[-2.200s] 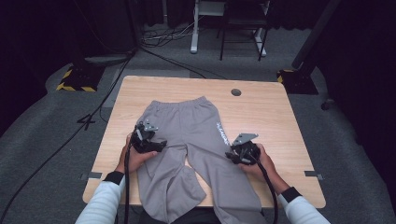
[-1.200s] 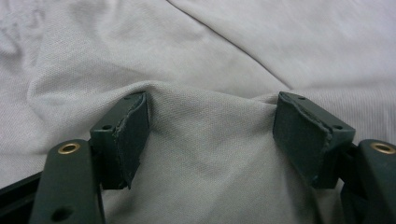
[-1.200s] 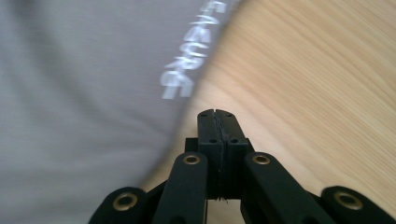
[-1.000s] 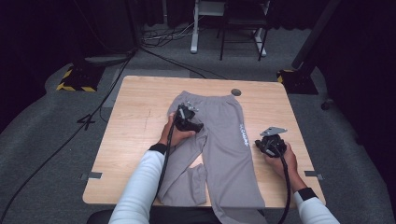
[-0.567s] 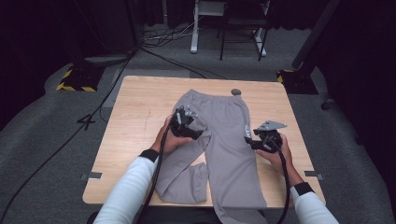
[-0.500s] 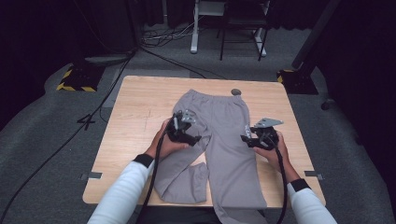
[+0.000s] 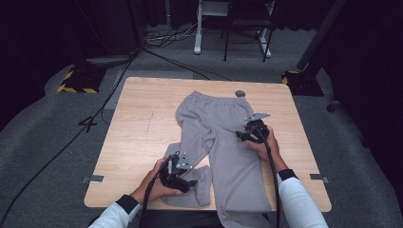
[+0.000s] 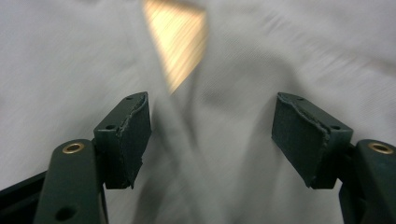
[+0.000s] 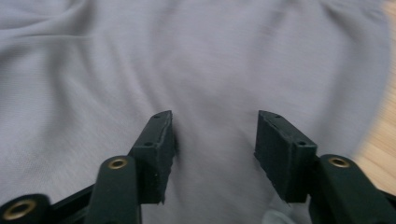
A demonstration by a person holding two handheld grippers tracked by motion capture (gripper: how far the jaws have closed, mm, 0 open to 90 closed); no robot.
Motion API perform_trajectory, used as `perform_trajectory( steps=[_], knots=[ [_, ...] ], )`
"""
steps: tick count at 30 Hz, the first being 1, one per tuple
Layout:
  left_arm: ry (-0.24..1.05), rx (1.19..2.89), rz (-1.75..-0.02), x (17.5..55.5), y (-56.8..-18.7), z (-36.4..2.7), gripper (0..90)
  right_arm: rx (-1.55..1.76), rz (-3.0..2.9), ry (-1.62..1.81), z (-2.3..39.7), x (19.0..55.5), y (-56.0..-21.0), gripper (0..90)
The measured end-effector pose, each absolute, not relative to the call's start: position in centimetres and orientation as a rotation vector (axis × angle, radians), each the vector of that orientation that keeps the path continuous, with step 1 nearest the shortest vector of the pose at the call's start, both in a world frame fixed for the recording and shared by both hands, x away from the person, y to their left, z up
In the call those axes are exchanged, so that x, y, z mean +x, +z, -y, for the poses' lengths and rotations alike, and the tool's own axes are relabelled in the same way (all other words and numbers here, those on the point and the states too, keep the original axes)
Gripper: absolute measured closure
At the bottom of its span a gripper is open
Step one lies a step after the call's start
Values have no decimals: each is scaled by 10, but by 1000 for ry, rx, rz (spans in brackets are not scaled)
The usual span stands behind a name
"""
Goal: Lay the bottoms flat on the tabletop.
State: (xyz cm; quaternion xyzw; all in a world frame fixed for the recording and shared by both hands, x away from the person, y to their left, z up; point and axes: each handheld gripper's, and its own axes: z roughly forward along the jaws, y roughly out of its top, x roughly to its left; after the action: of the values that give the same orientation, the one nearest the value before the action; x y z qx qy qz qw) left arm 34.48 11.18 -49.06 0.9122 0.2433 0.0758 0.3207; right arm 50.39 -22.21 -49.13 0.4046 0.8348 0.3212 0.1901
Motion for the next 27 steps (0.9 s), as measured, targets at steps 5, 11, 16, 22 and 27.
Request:
perform_trajectory(
  steps=[5, 11, 16, 22, 27],
  knots=[
    [265, 2361, -727, 353, -491, -135, 278, 1245, -2298, 850, 257, 512, -489, 486],
    [283, 2330, -833, 369, -493, -160, 241, 1335, -2194, 701, 294, 520, -484, 491],
    [295, 2267, -879, 378, -486, -179, 239, 1398, -2122, 603, 309, 522, -482, 451],
    [367, 2228, -941, 374, -479, -209, 227, 1257, -2173, 758, 284, 500, -464, 418],
    [363, 2190, -1015, 369, -485, -235, 215, 931, -2361, 934, 224, 457, -444, 404]
  ],
)
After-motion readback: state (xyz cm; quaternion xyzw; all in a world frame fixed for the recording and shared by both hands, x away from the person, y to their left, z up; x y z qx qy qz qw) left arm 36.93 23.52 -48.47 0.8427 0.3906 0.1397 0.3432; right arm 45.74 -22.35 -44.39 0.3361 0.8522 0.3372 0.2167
